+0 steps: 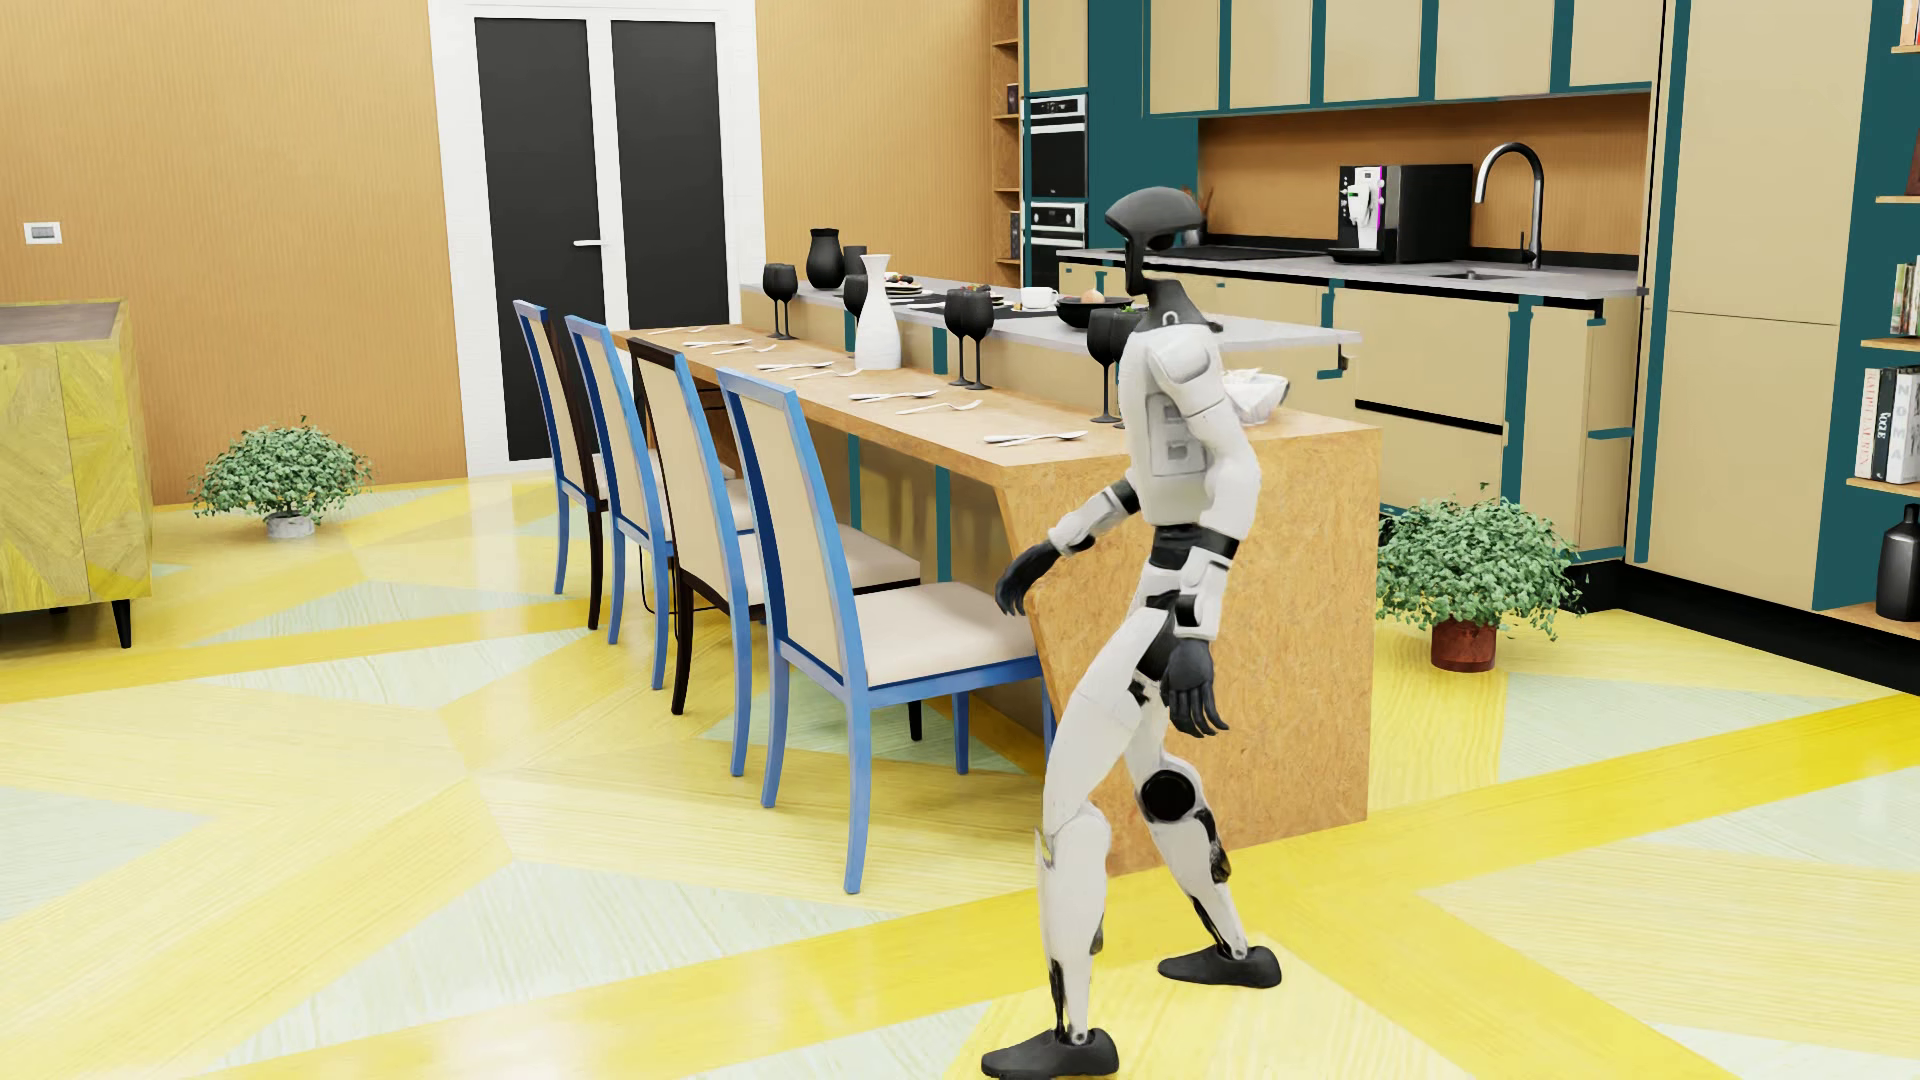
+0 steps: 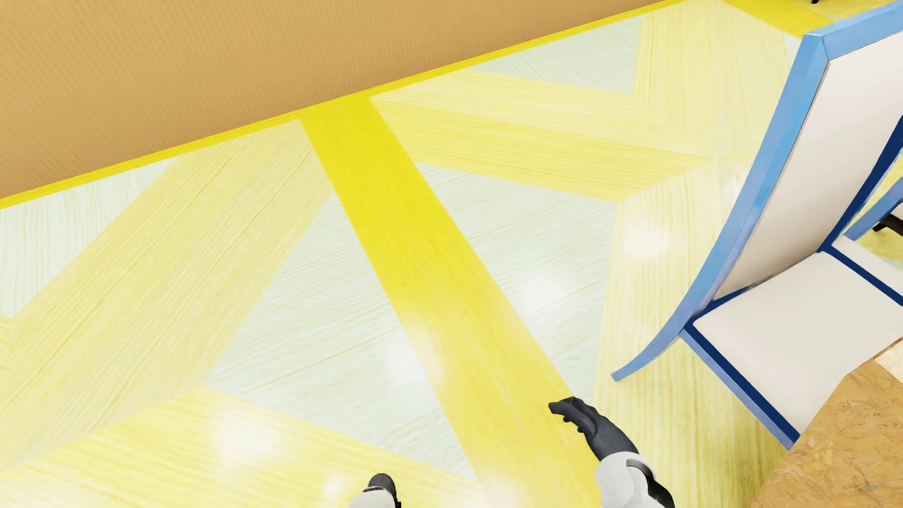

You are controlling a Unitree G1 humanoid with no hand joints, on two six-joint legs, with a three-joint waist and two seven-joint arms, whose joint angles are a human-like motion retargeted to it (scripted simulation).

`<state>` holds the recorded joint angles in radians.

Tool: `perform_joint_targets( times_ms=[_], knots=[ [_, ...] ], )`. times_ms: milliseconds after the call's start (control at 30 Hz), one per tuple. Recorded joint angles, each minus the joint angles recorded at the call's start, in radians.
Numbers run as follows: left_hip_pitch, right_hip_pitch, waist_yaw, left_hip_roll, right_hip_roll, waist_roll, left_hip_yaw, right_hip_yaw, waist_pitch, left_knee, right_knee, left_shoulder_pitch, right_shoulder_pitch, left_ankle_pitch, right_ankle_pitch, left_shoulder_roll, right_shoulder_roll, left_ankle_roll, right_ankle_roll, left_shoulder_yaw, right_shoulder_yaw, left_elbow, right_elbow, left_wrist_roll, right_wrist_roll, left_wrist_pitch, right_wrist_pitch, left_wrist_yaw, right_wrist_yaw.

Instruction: Approach the chair

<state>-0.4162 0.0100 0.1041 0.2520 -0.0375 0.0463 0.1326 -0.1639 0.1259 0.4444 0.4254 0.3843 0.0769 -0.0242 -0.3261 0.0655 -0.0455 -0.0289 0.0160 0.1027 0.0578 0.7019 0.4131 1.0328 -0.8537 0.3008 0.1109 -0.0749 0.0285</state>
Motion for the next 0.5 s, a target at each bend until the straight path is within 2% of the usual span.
perform_joint_targets(
  times_ms=[33,67,100,133,167,200,233,267,300,333,367,400,433,467,500],
  knots=[
    [-0.015,0.01,0.008,-0.005,-0.006,-0.003,-0.052,0.05,-0.001,-0.083,0.003,0.006,-0.008,0.007,-0.01,-0.007,0.005,-0.042,0.02,-0.022,0.024,0.005,-0.013,0.03,0.003,-0.023,0.002,-0.021,0.0],
    [-0.023,0.018,0.01,0.009,-0.008,-0.006,-0.097,0.104,-0.001,-0.149,0.008,0.009,-0.01,0.036,-0.026,-0.007,0.013,-0.118,0.041,-0.041,0.047,0.003,-0.018,0.066,0.006,-0.04,-0.001,-0.023,-0.002],
    [-0.021,0.027,0.011,0.031,-0.014,-0.01,-0.165,0.163,-0.001,-0.199,0.016,0.005,-0.002,0.081,-0.056,0.001,0.021,-0.122,0.064,-0.059,0.067,0.006,-0.019,0.108,0.014,-0.05,-0.001,-0.022,0.003],
    [-0.01,0.027,0.01,0.053,-0.024,-0.015,-0.251,0.232,-0.002,-0.214,0.039,-0.005,0.008,0.116,-0.098,0.007,0.021,-0.081,0.086,-0.057,0.087,0.008,-0.012,0.128,0.021,-0.049,0.003,-0.013,0.012],
    [0.011,0.02,0.004,0.07,-0.033,-0.018,-0.333,0.307,-0.003,-0.185,0.081,-0.019,0.022,0.178,-0.139,0.02,0.013,-0.141,0.113,-0.047,0.106,0.013,0.0,0.126,0.027,-0.049,0.002,-0.013,0.016],
    [0.015,0.011,-0.011,0.069,-0.049,-0.017,-0.305,0.373,-0.002,-0.095,0.12,-0.045,0.04,0.146,-0.162,0.036,-0.008,-0.215,0.14,-0.043,0.115,0.028,0.019,0.129,0.024,-0.046,0.008,-0.01,0.019],
    [0.007,0.004,-0.029,0.07,-0.067,-0.021,-0.266,0.437,0.003,0.012,0.15,-0.084,0.064,0.064,-0.149,0.051,-0.034,-0.219,0.15,-0.045,0.098,0.053,0.04,0.141,0.027,-0.034,0.018,-0.013,0.016],
    [-0.008,-0.012,-0.048,0.056,-0.094,-0.029,-0.229,0.485,0.011,0.111,0.206,-0.141,0.104,-0.003,-0.104,0.06,-0.045,-0.219,0.146,-0.038,0.027,0.082,0.069,0.158,0.045,-0.015,0.055,-0.014,-0.027],
    [0.004,-0.026,-0.06,0.037,-0.118,-0.039,-0.201,0.503,0.017,0.143,0.244,-0.206,0.15,-0.042,-0.024,0.073,-0.018,-0.219,0.111,-0.03,-0.086,0.098,0.117,0.177,0.08,0.011,0.123,-0.02,-0.112],
    [0.032,-0.055,-0.063,0.022,-0.136,-0.046,-0.167,0.5,0.02,0.13,0.273,-0.294,0.194,-0.056,0.073,0.082,0.036,-0.203,0.057,-0.022,-0.218,0.108,0.166,0.195,0.146,0.055,0.196,-0.027,-0.21],
    [0.071,-0.093,-0.06,0.018,-0.157,-0.051,-0.124,0.472,0.02,0.089,0.3,-0.359,0.21,-0.054,0.157,0.11,0.077,-0.182,0.01,-0.017,-0.332,0.083,0.24,0.206,0.22,0.049,0.271,-0.028,-0.271],
    [0.108,-0.13,-0.055,0.022,-0.175,-0.056,-0.078,0.418,0.018,0.041,0.311,-0.412,0.222,-0.045,0.18,0.137,0.089,-0.163,-0.017,0.006,-0.386,0.033,0.312,0.189,0.264,0.036,0.316,0.001,-0.277],
    [0.136,-0.164,-0.052,0.025,-0.183,-0.061,-0.035,0.364,0.015,-0.003,0.318,-0.453,0.242,-0.034,0.153,0.162,0.066,-0.146,-0.011,0.028,-0.339,-0.028,0.387,0.15,0.228,-0.007,0.336,0.038,-0.186],
    [0.156,-0.188,-0.051,0.028,-0.184,-0.067,0.001,0.303,0.012,-0.036,0.315,-0.489,0.271,-0.026,0.146,0.188,0.027,-0.131,0.01,0.051,-0.233,-0.087,0.437,0.088,0.137,-0.053,0.291,0.059,-0.064],
    [0.167,-0.203,-0.05,0.028,-0.192,-0.075,0.031,0.222,0.011,-0.049,0.297,-0.522,0.304,-0.027,0.145,0.225,-0.017,-0.119,0.036,0.05,-0.124,-0.137,0.457,0.033,0.032,-0.112,0.204,0.06,0.052]
  ],
)
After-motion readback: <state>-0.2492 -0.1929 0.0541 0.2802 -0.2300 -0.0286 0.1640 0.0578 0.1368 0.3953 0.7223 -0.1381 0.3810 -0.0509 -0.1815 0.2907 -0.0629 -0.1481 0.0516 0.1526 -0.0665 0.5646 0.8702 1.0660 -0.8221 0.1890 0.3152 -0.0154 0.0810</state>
